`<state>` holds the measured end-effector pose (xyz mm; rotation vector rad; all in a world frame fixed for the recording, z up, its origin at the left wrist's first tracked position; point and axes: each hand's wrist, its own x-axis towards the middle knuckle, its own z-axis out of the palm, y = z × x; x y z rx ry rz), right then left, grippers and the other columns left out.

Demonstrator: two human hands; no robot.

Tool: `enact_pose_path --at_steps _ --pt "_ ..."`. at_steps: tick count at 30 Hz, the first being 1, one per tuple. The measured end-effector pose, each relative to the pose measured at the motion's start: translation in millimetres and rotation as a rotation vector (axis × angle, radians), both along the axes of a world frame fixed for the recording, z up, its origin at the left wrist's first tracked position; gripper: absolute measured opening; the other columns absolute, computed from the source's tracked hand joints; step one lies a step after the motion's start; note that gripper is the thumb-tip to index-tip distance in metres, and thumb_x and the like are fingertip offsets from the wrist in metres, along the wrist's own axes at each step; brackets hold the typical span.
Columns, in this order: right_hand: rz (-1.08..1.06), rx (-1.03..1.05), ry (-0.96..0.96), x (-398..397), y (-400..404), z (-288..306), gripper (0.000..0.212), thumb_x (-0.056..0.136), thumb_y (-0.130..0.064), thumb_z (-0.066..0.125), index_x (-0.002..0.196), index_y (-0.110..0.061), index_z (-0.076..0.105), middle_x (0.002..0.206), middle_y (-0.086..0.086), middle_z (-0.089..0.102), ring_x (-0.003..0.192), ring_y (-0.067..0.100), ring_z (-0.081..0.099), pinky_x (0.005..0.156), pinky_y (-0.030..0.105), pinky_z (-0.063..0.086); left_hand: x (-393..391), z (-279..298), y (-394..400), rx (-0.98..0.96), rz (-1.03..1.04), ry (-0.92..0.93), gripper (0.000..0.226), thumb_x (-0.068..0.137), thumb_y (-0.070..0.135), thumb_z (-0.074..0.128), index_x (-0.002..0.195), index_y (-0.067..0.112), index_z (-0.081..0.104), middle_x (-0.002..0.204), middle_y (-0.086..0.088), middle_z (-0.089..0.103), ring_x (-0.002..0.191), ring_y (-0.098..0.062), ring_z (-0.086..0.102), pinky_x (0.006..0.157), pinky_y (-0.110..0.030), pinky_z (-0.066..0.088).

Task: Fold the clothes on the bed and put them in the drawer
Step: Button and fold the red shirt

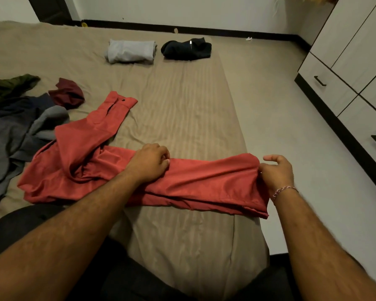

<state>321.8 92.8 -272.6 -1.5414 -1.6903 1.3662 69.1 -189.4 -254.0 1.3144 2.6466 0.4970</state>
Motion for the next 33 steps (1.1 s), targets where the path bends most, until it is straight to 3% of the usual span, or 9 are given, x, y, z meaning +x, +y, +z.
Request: enact_pose_path --at_steps 6,11,14,17,20,23,26,30,33 --pt "-0.024 -0.014 0.057 0.1 -7.3 8.5 0.036 0.063 -0.028 0.07 0.095 -0.045 0.065 0.087 0.006 0.076 0.083 0.031 0.075 0.078 0.06 0.062 -8.0 -5.0 -10.6 0.022 -0.085 0.007 0.015 0.088 0.041 0.073 0.098 0.031 0.07 0.103 0.005 0.059 0.102 -0.021 0.055 0.094 -0.045 0.05" --pt "-0.014 -0.019 0.076 -5.9 -17.6 15.9 0.03 0.068 -0.019 0.072 0.094 -0.033 0.068 0.084 0.007 0.076 0.078 0.029 0.076 0.079 0.057 0.063 -5.2 -5.2 -8.0 0.066 -0.094 0.06 0.004 0.091 0.034 0.066 0.092 0.032 0.063 0.094 0.01 0.057 0.094 -0.019 0.056 0.086 -0.046 0.053" --pt "-0.123 -0.046 0.135 -4.0 -16.4 26.7 0.027 0.084 -0.006 0.055 0.103 -0.023 0.064 0.102 0.009 0.07 0.071 0.025 0.075 0.06 0.035 0.054 -6.5 -3.0 -3.1 0.169 -0.038 0.02 0.006 0.093 0.03 0.067 0.09 0.029 0.061 0.091 0.008 0.063 0.086 -0.018 0.062 0.079 -0.041 0.054" --pt "-0.041 -0.091 0.112 -1.7 -8.9 20.4 0.03 0.09 -0.01 0.063 0.12 -0.015 0.059 0.1 0.009 0.07 0.07 0.023 0.071 0.057 0.03 0.045 -8.4 -1.8 -0.6 0.183 -0.009 0.009 0.005 0.094 0.03 0.067 0.092 0.028 0.062 0.092 0.007 0.069 0.084 -0.02 0.065 0.076 -0.038 0.054" --pt "0.068 -0.14 0.102 -9.7 -13.7 13.8 0.036 0.082 -0.015 0.08 0.114 -0.022 0.064 0.096 0.015 0.074 0.077 0.028 0.07 0.066 0.04 0.057 -10.5 -1.8 -0.2 0.177 -0.026 0.021 0.005 0.094 0.03 0.068 0.094 0.027 0.064 0.093 0.005 0.072 0.085 -0.021 0.068 0.074 -0.035 0.051" --pt "0.002 -0.091 0.087 -17.4 -7.4 6.8 0.038 0.066 -0.014 0.073 0.1 -0.029 0.068 0.093 0.017 0.075 0.078 0.033 0.071 0.074 0.053 0.061 -12.1 -1.4 -1.4 0.168 -0.046 0.038 0.006 0.095 0.031 0.068 0.094 0.027 0.065 0.089 0.006 0.072 0.082 -0.022 0.068 0.07 -0.032 0.046" --pt "-0.085 -0.085 0.106 -17.7 3.8 -1.6 0.04 0.065 -0.011 0.057 0.098 -0.031 0.063 0.101 0.023 0.072 0.071 0.03 0.063 0.064 0.041 0.053 -13.6 -0.8 -3.3 0.156 -0.056 0.065 0.008 0.095 0.033 0.068 0.095 0.026 0.063 0.085 0.004 0.072 0.08 -0.025 0.068 0.068 -0.032 0.043" --pt "-0.043 0.087 -0.117 -15.1 -5.9 12.4 0.036 0.084 -0.002 0.053 0.111 -0.023 0.062 0.104 0.015 0.068 0.085 0.032 0.063 0.078 0.039 0.052 -15.2 -0.6 1.4 0.084 -0.069 0.063 0.009 0.096 0.033 0.064 0.096 0.024 0.063 0.089 0.001 0.071 0.084 -0.028 0.067 0.07 -0.037 0.049" --pt "0.056 0.428 -0.425 -15.5 -14.2 22.9 0.032 0.088 -0.01 0.058 0.117 -0.021 0.063 0.119 0.014 0.062 0.109 0.038 0.06 0.092 0.046 0.048 -11.0 -1.9 3.4 0.095 -0.053 0.151 0.014 0.094 0.037 0.057 0.1 0.025 0.064 0.1 0.002 0.068 0.098 -0.027 0.065 0.08 -0.042 0.051"
